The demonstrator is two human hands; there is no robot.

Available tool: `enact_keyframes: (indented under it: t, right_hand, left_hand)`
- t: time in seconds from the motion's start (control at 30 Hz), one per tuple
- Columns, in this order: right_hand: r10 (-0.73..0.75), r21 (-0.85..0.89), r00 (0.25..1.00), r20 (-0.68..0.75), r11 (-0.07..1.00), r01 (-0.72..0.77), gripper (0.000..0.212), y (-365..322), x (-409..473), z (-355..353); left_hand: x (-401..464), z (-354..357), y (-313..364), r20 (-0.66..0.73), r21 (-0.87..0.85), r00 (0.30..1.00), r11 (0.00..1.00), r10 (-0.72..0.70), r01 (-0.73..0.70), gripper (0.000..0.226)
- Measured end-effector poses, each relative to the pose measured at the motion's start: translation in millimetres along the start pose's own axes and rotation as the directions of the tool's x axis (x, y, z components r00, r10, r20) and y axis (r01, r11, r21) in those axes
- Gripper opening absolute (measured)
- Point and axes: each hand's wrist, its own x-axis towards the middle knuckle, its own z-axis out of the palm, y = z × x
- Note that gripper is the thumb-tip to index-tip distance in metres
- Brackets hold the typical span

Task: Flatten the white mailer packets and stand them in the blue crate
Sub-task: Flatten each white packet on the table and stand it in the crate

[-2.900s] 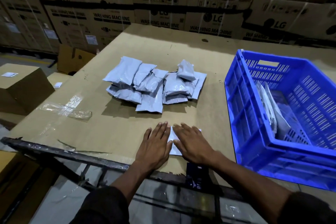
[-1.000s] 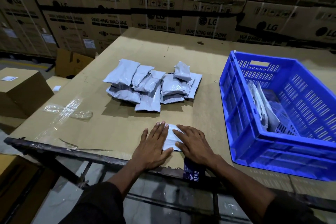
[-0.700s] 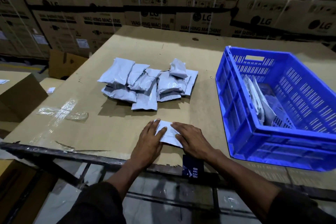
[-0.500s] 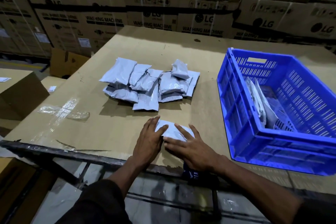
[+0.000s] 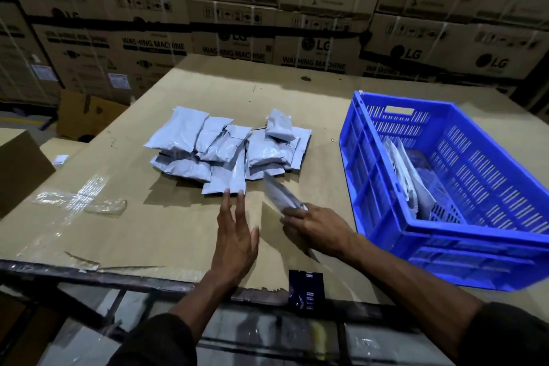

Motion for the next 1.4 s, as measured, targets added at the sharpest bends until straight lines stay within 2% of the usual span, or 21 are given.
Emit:
enact_keyframes:
  t: [0.1,0.17,0.23,0.37,0.47,0.8,0.9,1.07,1.13,1.27,1.33,1.4]
  right_hand:
    - [0.114,0.087,0.984,-0.136,0.991,-0.103,0.039,13.9,1.8,-15.3]
    - [0.164,0.127,0.958,-0.237,0.982,-0.137,0.049,24.9,4.9,-31.7]
    - [0.201,0.139,0.927,-0.318,0.977,-0.164,0.049,37.5,6.5,-48.9]
    - [0.252,0.145,0.864,-0.437,0.967,-0.208,0.042,68.6,0.6,-78.6]
    - [0.270,0.129,0.807,-0.525,0.963,-0.238,0.039,90.0,-10.9,-105.0]
    - [0.403,0.049,0.732,-0.550,0.890,-0.454,0.035,170.7,-73.9,-133.7]
    - [0.470,-0.003,0.760,-0.449,0.850,-0.528,0.036,194.6,-94.6,-122.0]
    - [0.598,-0.096,0.797,-0.084,0.791,-0.604,0.029,231.9,-118.8,-85.2]
    - [0.614,-0.152,0.787,0.063,0.785,-0.601,0.020,243.6,-124.6,-70.9]
    - [0.552,-0.170,0.766,0.328,0.833,-0.527,0.015,259.0,-127.2,-47.6]
    - [0.520,-0.118,0.757,0.396,0.846,-0.520,0.037,265.1,-127.5,-28.9]
    - [0.524,-0.008,0.731,0.437,0.815,-0.579,0.076,264.4,-126.2,-20.4]
  left_hand:
    - [-2.9,12.0,-2.1,0.135,0.183,0.991,0.983,-0.025,0.000,0.090]
    - [1.5,21.1,-0.6,0.206,0.267,0.978,0.963,-0.038,-0.019,0.079]
    - [7.3,32.4,3.8,0.251,0.338,0.967,0.940,-0.052,-0.038,0.067]
    - [15.9,52.7,15.6,0.316,0.389,0.947,0.918,-0.056,-0.076,0.052]
    - [26.4,66.8,25.2,0.349,0.388,0.936,0.916,-0.040,-0.106,0.051]
    - [50.1,113.5,62.9,0.360,0.379,0.933,0.915,-0.005,-0.141,0.051]
    - [57.1,125.3,73.6,0.364,0.391,0.931,0.911,-0.020,-0.134,0.050]
    - [66.7,136.3,85.4,0.345,0.416,0.938,0.899,-0.016,-0.138,0.044]
    - [68.5,138.2,85.9,0.330,0.416,0.944,0.897,0.001,-0.147,0.042]
    - [68.3,140.2,84.1,0.323,0.406,0.946,0.902,0.011,-0.149,0.045]
    - [68.1,140.7,84.7,0.323,0.411,0.946,0.900,0.004,-0.144,0.045]
    - [68.3,140.4,85.8,0.318,0.409,0.948,0.902,0.003,-0.140,0.044]
